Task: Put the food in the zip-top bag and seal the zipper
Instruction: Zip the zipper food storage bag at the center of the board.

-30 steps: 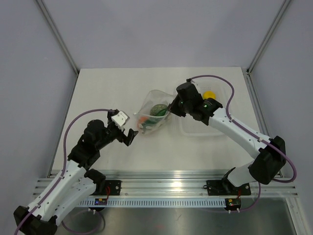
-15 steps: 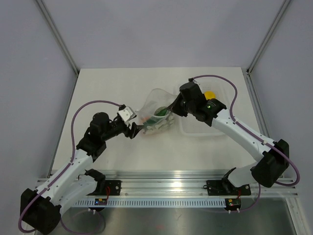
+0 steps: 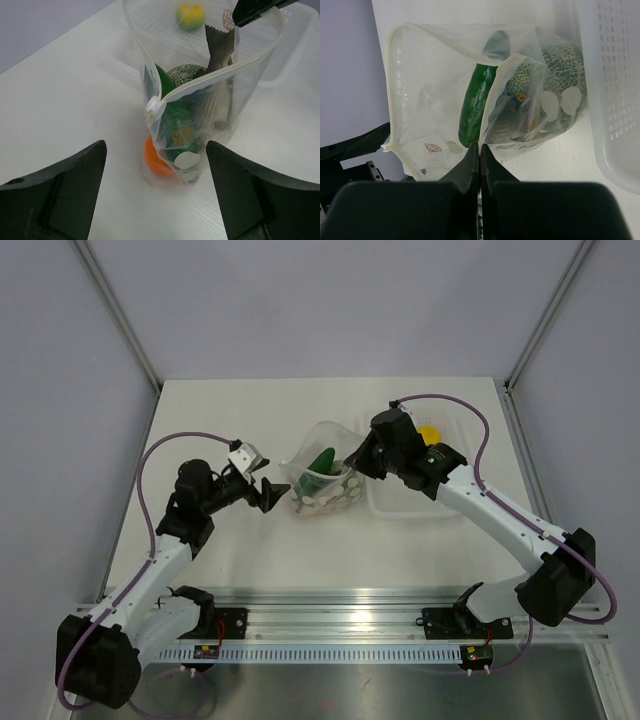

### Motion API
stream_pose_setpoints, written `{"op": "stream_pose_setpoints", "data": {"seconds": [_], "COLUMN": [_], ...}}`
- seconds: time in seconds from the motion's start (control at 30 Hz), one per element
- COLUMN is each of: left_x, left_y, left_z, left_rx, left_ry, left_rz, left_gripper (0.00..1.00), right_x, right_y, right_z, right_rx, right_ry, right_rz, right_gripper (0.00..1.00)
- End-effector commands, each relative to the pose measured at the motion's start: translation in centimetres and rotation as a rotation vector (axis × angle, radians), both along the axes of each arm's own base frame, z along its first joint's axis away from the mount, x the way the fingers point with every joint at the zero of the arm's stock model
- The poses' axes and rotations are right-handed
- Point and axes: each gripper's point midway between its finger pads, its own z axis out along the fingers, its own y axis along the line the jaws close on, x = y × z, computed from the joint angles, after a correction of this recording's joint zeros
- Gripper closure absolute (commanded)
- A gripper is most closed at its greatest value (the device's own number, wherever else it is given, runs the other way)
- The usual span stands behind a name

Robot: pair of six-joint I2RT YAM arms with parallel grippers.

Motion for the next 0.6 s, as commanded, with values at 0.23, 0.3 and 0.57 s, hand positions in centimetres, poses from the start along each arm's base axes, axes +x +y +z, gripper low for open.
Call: {"op": "stream_pose_setpoints", "data": {"seconds": [0.23, 0.3, 0.57], "left_x": [0.3, 0.0, -0.2], "left_y": [-2.4, -2.8, -3.6], "left_z": [1.5, 1.9, 1.8], "left_rx": [-0.066, -0.091, -0.114], "left_ry": [0.009, 0.001, 0.028], "left_rz": [-0.159, -0.187, -0.241], "left_gripper": [0.29, 0.28, 0.49], "right_x": [0.2, 0.3, 0.4], "right_y": [-0.1, 0.1, 0.3], "right_z": [1.6, 1.4, 0.9], "right_rx": [0.038, 0.037, 0.033], "right_ry": [-0.049, -0.045, -0.033], "right_rz": [0.012, 0.015, 0.02], "right_gripper": [1.0, 1.0, 1.0]}}
